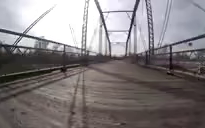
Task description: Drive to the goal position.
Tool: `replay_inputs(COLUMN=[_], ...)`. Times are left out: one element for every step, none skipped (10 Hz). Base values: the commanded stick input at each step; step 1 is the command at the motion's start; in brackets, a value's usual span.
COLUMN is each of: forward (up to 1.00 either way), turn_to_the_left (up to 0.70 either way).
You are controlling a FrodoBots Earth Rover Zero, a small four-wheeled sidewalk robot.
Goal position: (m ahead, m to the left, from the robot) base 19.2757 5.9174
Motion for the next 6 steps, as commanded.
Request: replay_inputs(forward=[1.0,1.0,1.0,1.0,1.0,1.0], turn_to_the_left=[-0.09,-0.22,-0.22,-0.22,-0.11,-0.25])
